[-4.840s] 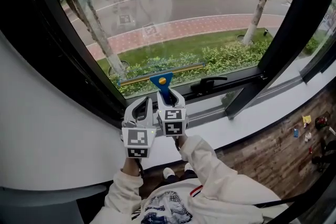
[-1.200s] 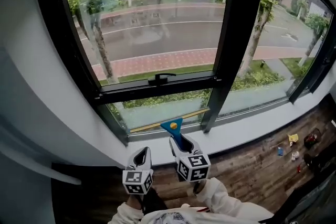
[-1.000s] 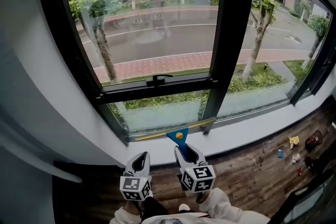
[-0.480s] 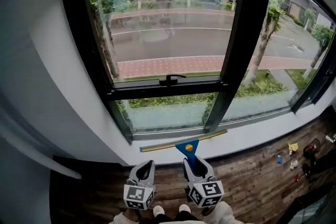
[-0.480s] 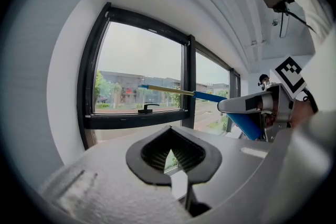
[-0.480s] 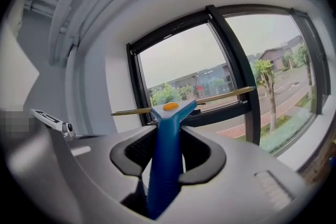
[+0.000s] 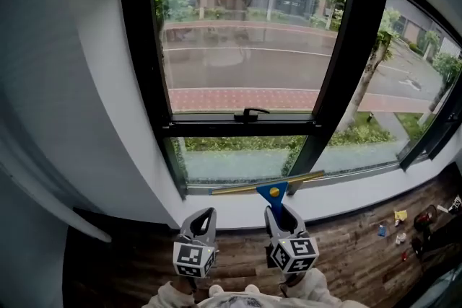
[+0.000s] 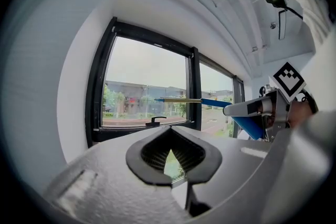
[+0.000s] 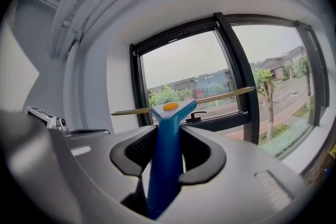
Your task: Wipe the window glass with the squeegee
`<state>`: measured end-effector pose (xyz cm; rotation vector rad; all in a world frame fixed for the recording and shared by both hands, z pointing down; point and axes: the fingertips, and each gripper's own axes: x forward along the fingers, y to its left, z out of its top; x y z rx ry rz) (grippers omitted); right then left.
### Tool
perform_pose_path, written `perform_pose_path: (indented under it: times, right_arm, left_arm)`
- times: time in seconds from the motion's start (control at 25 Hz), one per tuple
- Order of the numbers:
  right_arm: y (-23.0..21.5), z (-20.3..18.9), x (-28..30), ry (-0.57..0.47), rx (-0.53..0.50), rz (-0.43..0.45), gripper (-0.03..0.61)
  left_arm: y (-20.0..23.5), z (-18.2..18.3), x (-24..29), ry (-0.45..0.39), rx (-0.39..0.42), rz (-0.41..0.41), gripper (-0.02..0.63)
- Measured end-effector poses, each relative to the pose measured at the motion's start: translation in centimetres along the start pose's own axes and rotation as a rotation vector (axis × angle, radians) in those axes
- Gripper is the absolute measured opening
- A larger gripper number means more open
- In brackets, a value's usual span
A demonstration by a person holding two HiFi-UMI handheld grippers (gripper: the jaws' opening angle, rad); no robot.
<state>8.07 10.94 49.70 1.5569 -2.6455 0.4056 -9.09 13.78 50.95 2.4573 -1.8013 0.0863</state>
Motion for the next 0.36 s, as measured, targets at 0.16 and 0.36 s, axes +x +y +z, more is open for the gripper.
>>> perform_pose_path:
  times: [0.16, 0.36]
  right_arm:
    - [0.04, 0.16, -0.08, -0.004, 0.004, 0.003, 0.14]
    - [-0.47, 0.08, -0.06, 0.002, 0.008, 0.008, 0.14]
  left_arm:
    - [-0.17, 0.46, 0.37, -0.006, 0.002, -0.004, 0.0]
    - [-0.69, 0.75, 0.71, -0.024, -0.01, 0.001, 0.0]
